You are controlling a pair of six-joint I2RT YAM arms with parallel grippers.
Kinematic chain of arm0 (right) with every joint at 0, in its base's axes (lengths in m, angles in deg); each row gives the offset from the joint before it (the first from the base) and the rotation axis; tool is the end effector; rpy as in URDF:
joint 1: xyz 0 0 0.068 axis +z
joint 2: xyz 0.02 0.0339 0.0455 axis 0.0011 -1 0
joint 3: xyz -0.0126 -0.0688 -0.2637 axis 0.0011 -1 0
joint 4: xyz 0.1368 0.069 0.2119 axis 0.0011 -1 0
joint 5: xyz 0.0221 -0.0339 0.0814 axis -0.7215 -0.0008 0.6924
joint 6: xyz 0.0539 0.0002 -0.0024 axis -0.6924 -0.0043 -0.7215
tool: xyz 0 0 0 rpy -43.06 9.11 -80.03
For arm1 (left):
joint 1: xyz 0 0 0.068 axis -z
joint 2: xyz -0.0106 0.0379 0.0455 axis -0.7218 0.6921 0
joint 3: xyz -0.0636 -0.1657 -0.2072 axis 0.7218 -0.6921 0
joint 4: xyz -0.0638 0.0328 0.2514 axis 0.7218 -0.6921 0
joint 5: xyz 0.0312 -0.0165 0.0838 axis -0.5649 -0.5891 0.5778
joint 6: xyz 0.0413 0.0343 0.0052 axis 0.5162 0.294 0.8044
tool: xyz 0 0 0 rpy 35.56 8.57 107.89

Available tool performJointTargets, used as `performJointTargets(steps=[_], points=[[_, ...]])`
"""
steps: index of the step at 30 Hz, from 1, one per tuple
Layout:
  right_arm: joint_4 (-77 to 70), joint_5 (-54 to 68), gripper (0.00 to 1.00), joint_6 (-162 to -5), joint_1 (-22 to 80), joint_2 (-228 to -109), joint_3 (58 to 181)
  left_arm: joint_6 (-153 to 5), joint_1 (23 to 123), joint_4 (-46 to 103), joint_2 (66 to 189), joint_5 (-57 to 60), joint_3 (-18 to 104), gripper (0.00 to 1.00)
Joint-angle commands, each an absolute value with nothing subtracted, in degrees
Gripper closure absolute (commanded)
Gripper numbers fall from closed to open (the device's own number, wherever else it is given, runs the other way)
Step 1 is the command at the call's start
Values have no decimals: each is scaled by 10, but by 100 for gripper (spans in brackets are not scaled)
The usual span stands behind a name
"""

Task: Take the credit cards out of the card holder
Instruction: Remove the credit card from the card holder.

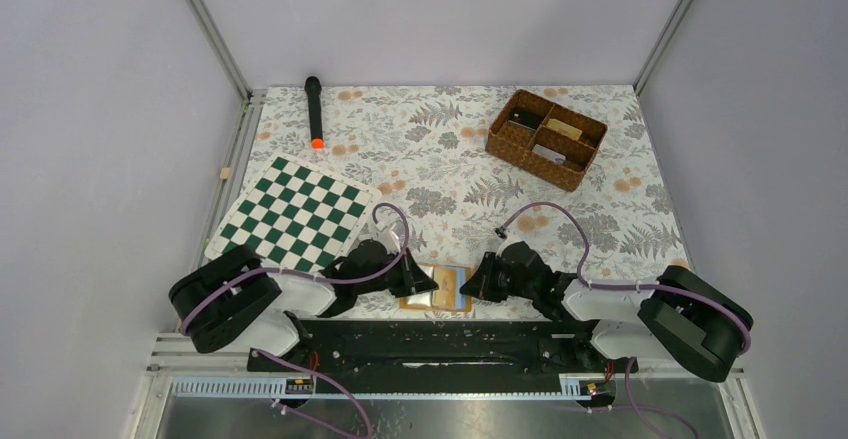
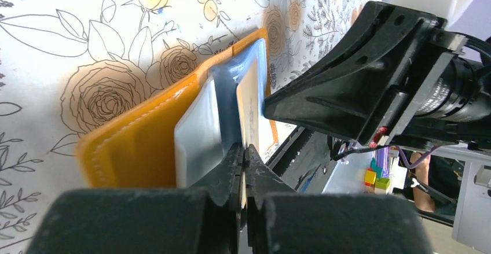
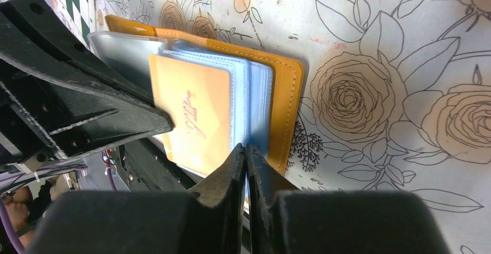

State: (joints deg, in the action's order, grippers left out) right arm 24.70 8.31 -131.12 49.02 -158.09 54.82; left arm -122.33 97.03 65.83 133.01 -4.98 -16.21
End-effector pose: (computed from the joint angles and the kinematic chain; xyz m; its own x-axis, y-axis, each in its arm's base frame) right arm 0.1272 0.1549 0.1224 -0.8790 0.2159 -0.4252 -0.1952 0.6506 0.7339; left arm 0.1328 -0.1775 0.1169 -0.9238 -0.1962 -0.3288 0.1780 0.5404 -0.8224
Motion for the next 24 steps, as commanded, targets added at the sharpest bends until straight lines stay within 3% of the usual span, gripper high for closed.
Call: performJointTargets(steps=[1, 24], points=[[172, 43, 90, -1297, 495, -1602, 527, -1191, 957, 645, 1287, -69, -167, 100], [165, 42, 91, -1293, 495, -1599, 535, -1169, 877, 556, 1208, -115, -184, 100]])
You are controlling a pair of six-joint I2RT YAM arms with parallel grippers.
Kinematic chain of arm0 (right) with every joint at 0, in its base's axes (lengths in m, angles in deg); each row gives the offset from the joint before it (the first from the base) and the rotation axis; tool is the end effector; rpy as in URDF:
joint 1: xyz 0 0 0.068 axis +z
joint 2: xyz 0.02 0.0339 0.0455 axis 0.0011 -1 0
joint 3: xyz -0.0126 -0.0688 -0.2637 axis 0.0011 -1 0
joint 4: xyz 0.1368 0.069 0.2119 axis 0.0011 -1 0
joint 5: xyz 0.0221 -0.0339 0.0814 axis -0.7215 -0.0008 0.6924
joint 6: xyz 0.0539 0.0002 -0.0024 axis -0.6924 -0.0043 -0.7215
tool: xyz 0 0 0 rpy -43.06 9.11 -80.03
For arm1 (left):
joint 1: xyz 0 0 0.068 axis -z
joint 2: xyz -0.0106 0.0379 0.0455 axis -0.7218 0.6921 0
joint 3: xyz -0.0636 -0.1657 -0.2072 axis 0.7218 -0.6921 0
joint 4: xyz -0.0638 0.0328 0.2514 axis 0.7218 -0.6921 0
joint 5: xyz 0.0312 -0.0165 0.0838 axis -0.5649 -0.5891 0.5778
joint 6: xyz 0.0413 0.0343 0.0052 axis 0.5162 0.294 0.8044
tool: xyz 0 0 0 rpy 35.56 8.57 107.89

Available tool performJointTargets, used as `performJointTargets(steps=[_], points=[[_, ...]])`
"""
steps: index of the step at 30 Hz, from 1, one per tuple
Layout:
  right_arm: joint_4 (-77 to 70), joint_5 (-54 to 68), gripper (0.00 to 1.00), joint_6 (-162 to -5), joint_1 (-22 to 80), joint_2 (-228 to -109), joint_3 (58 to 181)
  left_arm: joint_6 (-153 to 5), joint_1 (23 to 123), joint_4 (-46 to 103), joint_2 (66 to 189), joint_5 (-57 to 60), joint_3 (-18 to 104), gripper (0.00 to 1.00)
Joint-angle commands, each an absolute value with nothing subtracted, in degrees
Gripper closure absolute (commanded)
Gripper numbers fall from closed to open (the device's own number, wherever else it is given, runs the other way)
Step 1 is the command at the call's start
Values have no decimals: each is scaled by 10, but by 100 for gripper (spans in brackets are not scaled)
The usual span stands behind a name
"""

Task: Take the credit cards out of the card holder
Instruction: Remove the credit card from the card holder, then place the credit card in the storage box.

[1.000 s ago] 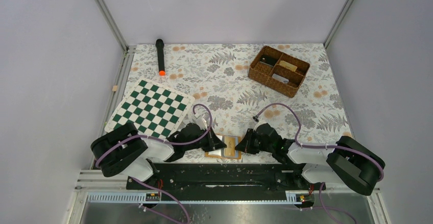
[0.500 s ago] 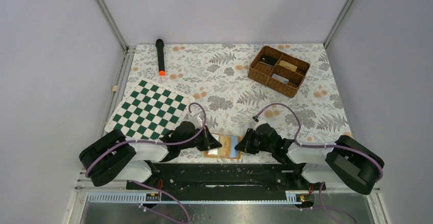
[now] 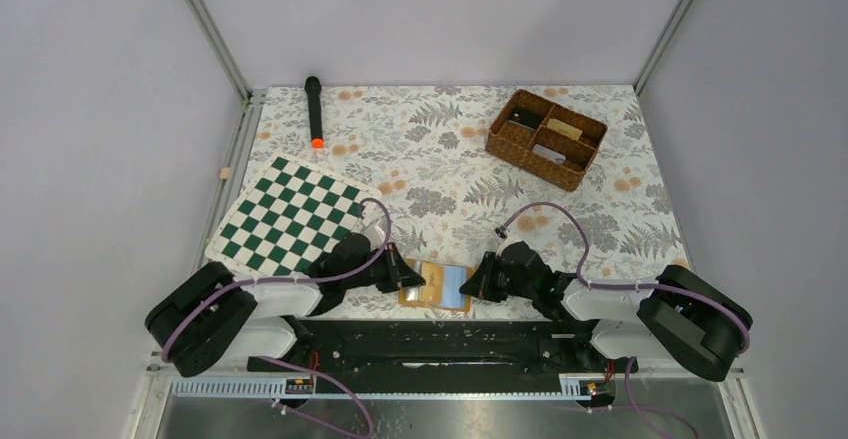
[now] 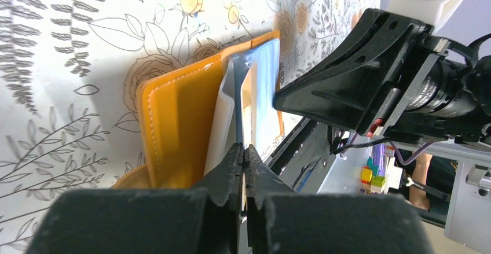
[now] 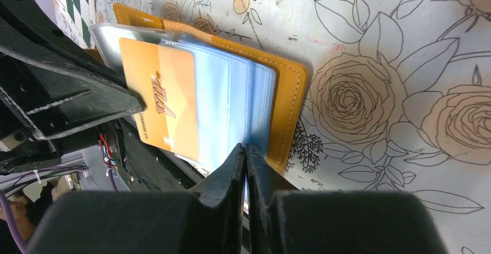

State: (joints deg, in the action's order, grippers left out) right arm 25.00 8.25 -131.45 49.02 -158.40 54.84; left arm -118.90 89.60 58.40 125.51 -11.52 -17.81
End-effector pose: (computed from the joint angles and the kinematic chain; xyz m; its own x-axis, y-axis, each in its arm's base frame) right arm 0.1276 0.1552 0.1220 -0.8797 0.2203 -0.4215 -0.1900 0.6497 0.7361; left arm 0.1404 -0.1507 0.1237 -0.9267 -0.1978 -0.3196 0.1683 0.5421 -0.8233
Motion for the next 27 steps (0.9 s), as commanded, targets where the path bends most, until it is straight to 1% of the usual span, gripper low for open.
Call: performJointTargets(steps=[1, 7, 11, 15, 18, 21, 25, 27], points=[[163, 42, 91, -1293, 495, -1594, 535, -1163, 873, 536, 1193, -113, -183, 100], [119, 44, 89, -1284, 495, -1543, 555, -1143, 863, 434, 1108, -85, -182, 100], [64, 42, 83, -1272, 495, -1485, 575, -1141, 859, 414, 1082, -95, -185, 100], [18, 44, 71, -1259, 495, -1420, 593, -1140, 857, 415, 1079, -117, -183, 100], [13, 75, 56, -1225, 495, -1389, 616, -1137, 857, 423, 1071, -148, -179, 100], [-2, 120, 46, -1181, 495, -1382, 658, -1119, 857, 394, 1055, -184, -159, 100], [-34, 173, 40, -1105, 494, -1397, 720, -1080, 856, 345, 1032, -237, -122, 100], [-56, 196, 39, -1066, 493, -1408, 747, -1076, 857, 337, 1027, -259, -113, 100]])
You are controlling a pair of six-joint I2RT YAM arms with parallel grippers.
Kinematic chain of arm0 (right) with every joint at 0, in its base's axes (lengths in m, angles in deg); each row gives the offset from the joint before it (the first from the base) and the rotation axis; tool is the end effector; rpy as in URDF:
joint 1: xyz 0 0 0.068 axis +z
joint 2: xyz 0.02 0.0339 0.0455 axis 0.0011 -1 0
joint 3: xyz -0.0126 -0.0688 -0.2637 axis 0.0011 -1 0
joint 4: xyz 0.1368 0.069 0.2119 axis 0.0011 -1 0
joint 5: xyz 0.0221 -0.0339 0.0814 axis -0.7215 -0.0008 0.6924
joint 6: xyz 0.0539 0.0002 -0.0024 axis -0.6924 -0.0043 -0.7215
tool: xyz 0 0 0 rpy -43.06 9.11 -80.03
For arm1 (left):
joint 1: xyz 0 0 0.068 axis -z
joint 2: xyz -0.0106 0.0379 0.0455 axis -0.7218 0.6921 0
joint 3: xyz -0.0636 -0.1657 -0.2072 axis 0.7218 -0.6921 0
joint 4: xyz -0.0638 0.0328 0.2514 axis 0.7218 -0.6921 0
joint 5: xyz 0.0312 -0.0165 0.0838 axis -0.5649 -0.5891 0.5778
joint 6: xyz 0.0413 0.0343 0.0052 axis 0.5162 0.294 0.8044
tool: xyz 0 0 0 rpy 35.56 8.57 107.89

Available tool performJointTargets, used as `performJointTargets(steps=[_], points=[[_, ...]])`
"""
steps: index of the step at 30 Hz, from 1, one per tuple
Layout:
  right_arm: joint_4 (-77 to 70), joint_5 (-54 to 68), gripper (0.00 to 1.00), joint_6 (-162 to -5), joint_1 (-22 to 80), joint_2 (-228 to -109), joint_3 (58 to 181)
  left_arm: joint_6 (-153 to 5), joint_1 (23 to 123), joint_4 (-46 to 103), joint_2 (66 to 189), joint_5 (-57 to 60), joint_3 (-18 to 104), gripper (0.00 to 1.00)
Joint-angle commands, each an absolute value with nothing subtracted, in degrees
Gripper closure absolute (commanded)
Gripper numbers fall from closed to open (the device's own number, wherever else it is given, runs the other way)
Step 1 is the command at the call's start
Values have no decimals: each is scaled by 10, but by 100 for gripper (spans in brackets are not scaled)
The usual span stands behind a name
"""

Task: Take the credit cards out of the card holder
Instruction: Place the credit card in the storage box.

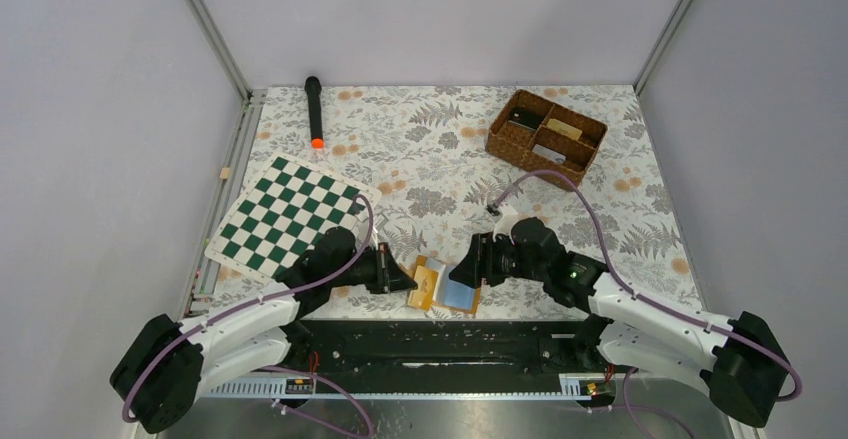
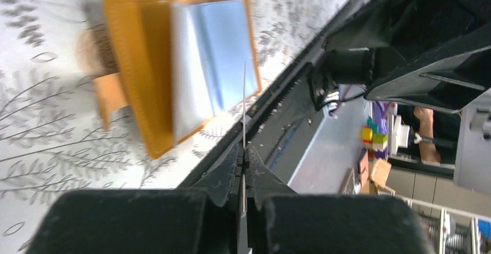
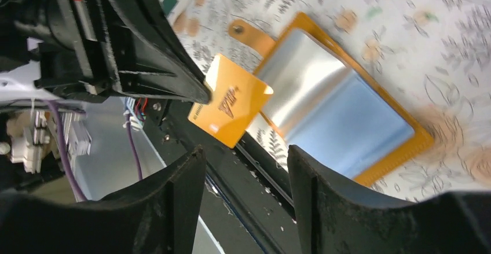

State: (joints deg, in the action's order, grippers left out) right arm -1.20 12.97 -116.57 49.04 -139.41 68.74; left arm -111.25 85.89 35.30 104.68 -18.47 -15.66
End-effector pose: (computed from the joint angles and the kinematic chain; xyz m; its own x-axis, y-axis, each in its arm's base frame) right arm 0.1256 0.1574 0.2158 -0.7769 0.0589 -0.6268 -0.4845 0.5800 0.6549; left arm 0.1271 -0.1275 0.1618 -0.9177 -0.1055 -0.3831 0.2784 0.5171 -0.8094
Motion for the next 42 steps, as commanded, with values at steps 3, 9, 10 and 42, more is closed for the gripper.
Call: performJointTargets(steps=[3, 9, 10, 42], points=[[-73, 231, 40, -1028, 490, -1428, 776, -1109, 857, 385, 1032, -289, -126, 100], [-96, 328, 49, -985, 479, -1507, 833, -1132, 861, 418, 1053, -327, -131, 100], [-97, 338, 49, -983, 478, -1524, 840, -1139, 864, 432, 1055, -338, -133, 100], [-92, 416, 42, -986, 446, -1590, 847, -1150, 881, 472, 1093, -365, -129, 100]])
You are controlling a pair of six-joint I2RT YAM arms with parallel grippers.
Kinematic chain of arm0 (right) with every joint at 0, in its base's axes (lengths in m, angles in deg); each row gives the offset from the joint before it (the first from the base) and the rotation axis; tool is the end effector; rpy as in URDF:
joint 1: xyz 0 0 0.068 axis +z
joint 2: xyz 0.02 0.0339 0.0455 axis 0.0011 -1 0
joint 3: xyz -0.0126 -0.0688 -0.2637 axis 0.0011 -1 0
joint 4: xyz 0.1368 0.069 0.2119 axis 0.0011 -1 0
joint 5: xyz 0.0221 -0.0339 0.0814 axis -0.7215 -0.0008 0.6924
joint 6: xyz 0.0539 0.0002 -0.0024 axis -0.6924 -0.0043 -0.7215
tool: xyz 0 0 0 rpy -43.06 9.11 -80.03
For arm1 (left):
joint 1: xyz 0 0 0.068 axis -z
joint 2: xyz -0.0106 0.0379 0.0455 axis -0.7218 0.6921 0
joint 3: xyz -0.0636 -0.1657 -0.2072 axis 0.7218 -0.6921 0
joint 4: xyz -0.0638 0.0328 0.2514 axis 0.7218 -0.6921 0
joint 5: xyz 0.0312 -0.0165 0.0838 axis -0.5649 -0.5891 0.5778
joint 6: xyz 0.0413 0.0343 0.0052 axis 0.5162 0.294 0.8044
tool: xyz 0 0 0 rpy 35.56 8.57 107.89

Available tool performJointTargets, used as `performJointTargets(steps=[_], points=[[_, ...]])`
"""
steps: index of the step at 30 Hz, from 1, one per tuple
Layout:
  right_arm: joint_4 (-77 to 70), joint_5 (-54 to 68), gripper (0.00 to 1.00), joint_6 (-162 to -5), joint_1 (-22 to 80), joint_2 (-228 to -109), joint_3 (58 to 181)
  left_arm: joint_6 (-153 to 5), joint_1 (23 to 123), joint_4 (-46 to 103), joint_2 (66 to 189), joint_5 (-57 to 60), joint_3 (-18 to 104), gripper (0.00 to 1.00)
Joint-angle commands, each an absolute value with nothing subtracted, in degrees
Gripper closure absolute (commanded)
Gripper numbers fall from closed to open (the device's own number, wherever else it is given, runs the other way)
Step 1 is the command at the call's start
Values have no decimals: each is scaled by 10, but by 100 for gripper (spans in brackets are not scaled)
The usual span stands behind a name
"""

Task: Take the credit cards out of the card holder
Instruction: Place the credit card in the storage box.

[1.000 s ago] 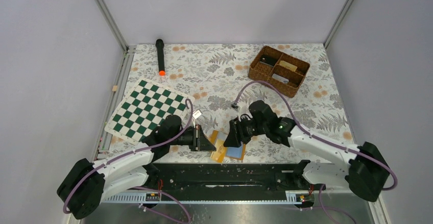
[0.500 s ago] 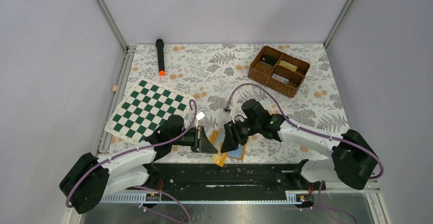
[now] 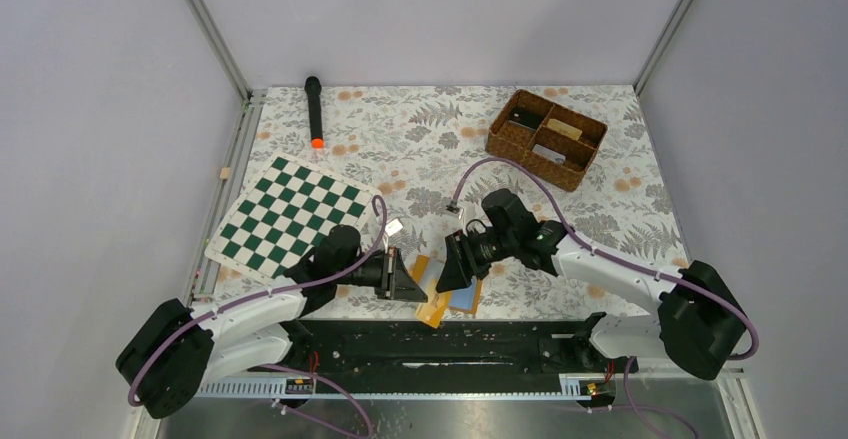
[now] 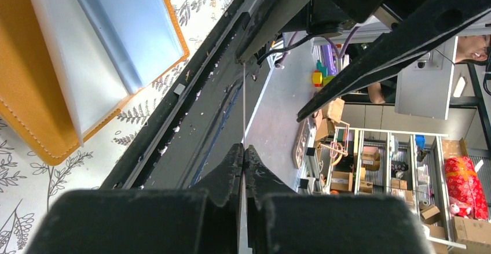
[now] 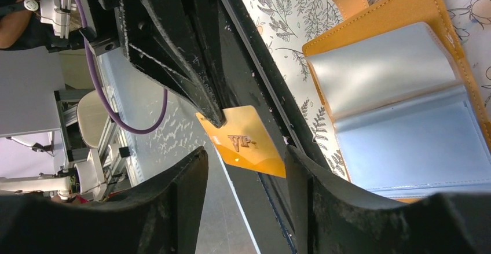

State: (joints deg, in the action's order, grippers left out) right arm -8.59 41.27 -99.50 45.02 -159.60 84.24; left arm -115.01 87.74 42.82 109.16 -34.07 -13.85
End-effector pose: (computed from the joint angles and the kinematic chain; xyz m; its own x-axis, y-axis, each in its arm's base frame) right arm 0.1662 0.2002 0.2245 -0.7490 -0.3378 -0.5700 -0.6606 0.3147 0.6816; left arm 0.1257 -0.1445 0.1734 -0.9494 0.0714 -0.3058 0.3127 0.3036 -0.9000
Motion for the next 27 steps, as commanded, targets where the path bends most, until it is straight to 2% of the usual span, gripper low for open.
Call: performJointTargets(steps=[1, 5, 7, 10, 15, 23, 27], points=[[-92, 418, 41, -984, 445, -1593, 848, -1151, 882, 472, 1093, -364, -129, 100], [-92, 415, 39, -979, 446, -1604, 852, -1151, 884, 470, 1088, -363, -130, 100], [-91, 421, 42, -976, 445, -1609, 856, -1152, 886, 470, 1088, -363, -130, 100], [-89, 432, 53, -975, 446, -1612, 856, -1151, 885, 469, 1087, -363, -130, 100], [-65, 450, 64, -982, 446, -1613, 840, -1151, 886, 469, 1090, -362, -129, 100], [23, 505, 98, -1017, 446, -1609, 805, -1153, 886, 472, 1093, -361, -128, 100], [41, 504, 100, -1034, 446, -1604, 794, -1155, 885, 467, 1091, -359, -124, 100]])
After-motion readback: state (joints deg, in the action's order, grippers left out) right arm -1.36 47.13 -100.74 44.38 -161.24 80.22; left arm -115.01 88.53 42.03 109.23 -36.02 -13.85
